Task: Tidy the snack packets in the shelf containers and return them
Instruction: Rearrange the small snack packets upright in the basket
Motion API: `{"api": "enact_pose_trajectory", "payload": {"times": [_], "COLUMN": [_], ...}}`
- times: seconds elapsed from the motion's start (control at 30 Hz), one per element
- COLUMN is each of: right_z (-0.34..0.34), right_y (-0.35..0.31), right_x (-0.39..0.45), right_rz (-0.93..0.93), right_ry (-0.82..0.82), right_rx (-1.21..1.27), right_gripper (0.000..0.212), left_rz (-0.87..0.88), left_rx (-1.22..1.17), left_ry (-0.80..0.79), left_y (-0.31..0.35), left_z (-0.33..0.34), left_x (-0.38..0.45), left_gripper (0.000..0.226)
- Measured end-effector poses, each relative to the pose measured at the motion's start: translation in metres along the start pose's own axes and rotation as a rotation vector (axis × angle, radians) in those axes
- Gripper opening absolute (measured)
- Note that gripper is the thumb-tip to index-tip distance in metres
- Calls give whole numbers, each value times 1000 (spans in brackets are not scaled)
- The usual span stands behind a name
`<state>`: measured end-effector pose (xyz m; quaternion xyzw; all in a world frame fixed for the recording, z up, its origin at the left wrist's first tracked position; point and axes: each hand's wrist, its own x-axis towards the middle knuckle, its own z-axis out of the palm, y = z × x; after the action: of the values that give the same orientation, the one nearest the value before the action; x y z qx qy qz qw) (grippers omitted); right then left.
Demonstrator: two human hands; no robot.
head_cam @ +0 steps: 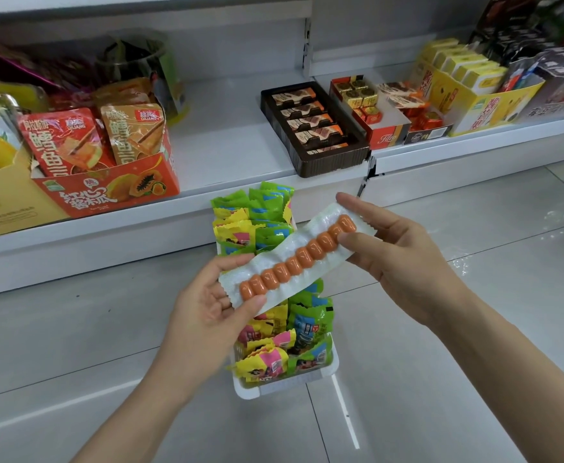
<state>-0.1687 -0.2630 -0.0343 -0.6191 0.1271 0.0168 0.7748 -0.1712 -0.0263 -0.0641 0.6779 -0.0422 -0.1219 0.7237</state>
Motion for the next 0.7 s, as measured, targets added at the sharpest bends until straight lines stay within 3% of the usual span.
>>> {"api": "enact_pose_trajectory", "payload": {"times": [0.1,0.17,0.27,0.37,0.5,0.6,0.7], "right_z": [1,1,0,-3,-7,-10,-15], "right_y": [0,-1,-7,-13,-20,-29,-43], "right_x": [1,2,1,-6,-13,-17,-21], "right_rz": [-12,15,95,90,-63,-119,-160], "right_ry": [46,91,51,-51,27,-55,-134], "right_rx": [-12,21,88,4,-320,-353,-390], "right_gripper": [38,34,36,42,37,36,31], "left_rz": [60,156,334,215,2,-76,-139], "left_rx": [13,181,503,283,-42,-100,6], "left_ry": [-47,-79,-38,29,18,-38,-67], "left_y": [-1,-1,0,8,21,24,23], "left_z": [-2,-3,-4,-2,-4,0,5], "left_x": [2,4,8,10,11,9,9], "left_gripper": [65,80,46,15,23,22,18]}}
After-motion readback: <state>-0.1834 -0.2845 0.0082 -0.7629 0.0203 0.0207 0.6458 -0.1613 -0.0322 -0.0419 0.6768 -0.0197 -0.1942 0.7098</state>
